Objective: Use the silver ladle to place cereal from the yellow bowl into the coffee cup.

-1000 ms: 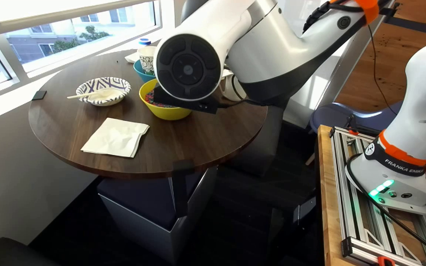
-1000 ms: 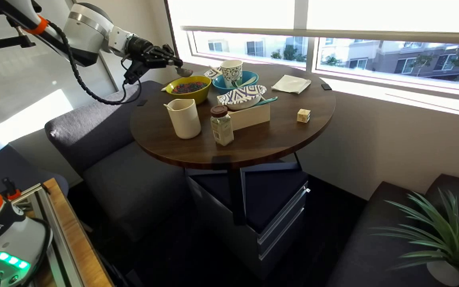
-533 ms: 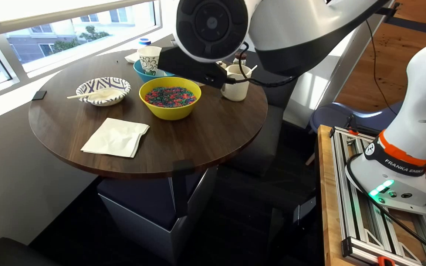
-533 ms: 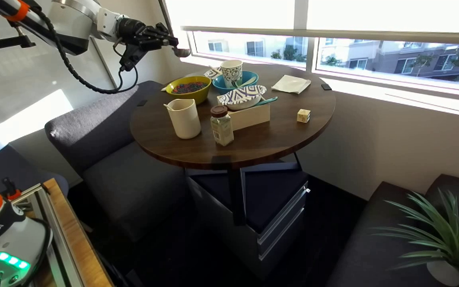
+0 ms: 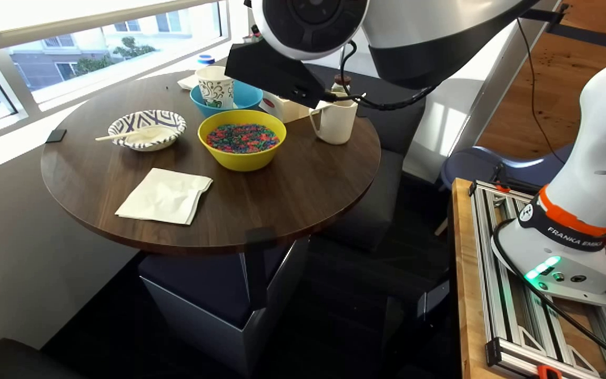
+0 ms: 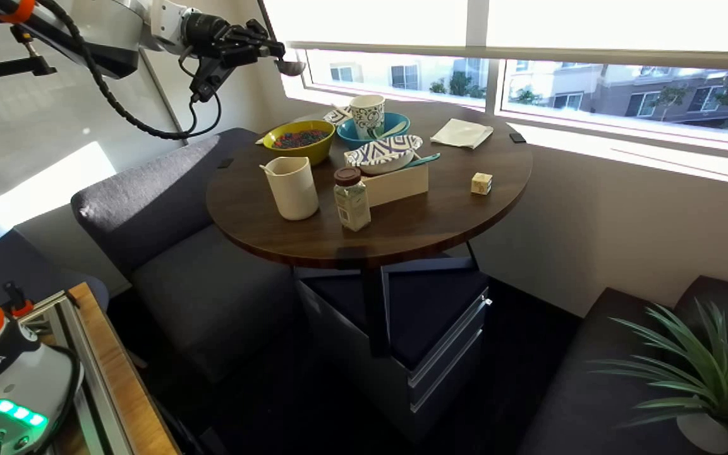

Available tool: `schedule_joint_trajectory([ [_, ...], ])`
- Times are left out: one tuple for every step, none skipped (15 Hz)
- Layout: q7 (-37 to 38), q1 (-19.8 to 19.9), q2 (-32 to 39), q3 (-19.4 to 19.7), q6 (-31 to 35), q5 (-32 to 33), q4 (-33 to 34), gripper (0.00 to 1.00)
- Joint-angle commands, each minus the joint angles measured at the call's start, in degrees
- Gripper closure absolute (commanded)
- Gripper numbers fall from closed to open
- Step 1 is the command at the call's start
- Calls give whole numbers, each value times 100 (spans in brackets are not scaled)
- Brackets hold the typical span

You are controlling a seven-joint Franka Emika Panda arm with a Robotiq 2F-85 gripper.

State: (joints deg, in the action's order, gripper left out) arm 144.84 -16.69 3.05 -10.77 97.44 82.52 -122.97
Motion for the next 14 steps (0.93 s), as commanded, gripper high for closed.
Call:
schedule_joint_trajectory([
  [-4,105,8,-117,-17,0,7,96],
  [17,128,59,-90,-10,155,92,99],
  [15,176,87,-48,54,255,180,99],
  [27,231,89,-16,160,271,228,99],
  [74,287,88,12,224,320,272,99],
  [77,341,115,29,297,354,332,99],
  [77,399,123,49,471,391,378,99],
  [78,451,162,67,607,462,438,99],
  [115,516,190,96,832,526,486,99],
  [169,573,209,118,1054,561,529,99],
  [188,622,258,142,1196,580,591,99],
  [197,676,290,171,1360,569,627,99],
  [184,719,326,195,1449,524,655,99],
  [174,771,347,229,1578,442,662,99],
])
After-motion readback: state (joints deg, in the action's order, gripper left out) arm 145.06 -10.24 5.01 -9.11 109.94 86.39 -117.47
